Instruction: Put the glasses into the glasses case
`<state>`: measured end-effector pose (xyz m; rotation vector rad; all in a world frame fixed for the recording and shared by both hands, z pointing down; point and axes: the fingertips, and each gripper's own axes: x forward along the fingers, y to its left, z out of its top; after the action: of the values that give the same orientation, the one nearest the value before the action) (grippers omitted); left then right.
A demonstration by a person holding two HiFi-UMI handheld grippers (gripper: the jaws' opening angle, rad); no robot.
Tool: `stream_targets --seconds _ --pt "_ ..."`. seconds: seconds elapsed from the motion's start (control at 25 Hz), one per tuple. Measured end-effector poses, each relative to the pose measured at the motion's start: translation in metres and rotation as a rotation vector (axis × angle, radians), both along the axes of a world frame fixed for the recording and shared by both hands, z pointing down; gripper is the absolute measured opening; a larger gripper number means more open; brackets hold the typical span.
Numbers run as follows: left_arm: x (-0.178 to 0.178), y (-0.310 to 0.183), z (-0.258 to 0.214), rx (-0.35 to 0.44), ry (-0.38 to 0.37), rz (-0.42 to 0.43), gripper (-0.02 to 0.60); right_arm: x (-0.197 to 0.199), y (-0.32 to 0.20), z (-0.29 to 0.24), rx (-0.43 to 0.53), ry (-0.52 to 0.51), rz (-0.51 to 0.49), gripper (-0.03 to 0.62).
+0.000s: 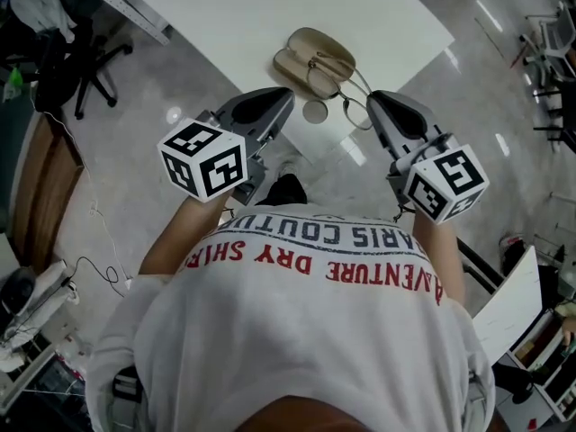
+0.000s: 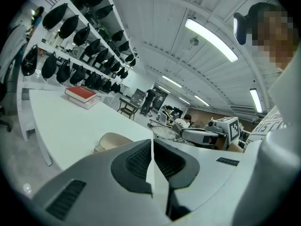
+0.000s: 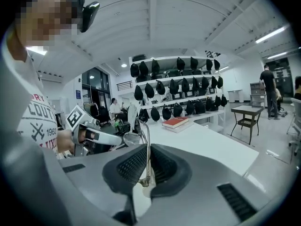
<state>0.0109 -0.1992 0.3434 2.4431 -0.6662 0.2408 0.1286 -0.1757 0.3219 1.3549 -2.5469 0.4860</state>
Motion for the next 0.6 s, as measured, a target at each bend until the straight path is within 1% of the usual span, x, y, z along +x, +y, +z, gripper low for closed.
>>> stream_targets --seconds 0.2,0.36,0.6 --pt "-0.005 -0.028 0.013 -0.018 -0.014 0.007 0.037 -0.007 -0.026 0.012 -0.031 -0.005 0.007 0.037" --pt "-0.018 -0.053 0.024 -0.033 -0.022 -0.001 0.037 -0.017 -0.054 0.024 -0.058 -0.001 0.003 0.037" --pt "-0.025 -0.072 0.041 -0.058 -0.045 0.001 0.037 -0.022 -0.078 0.049 -0.107 0.013 -0.004 0.037"
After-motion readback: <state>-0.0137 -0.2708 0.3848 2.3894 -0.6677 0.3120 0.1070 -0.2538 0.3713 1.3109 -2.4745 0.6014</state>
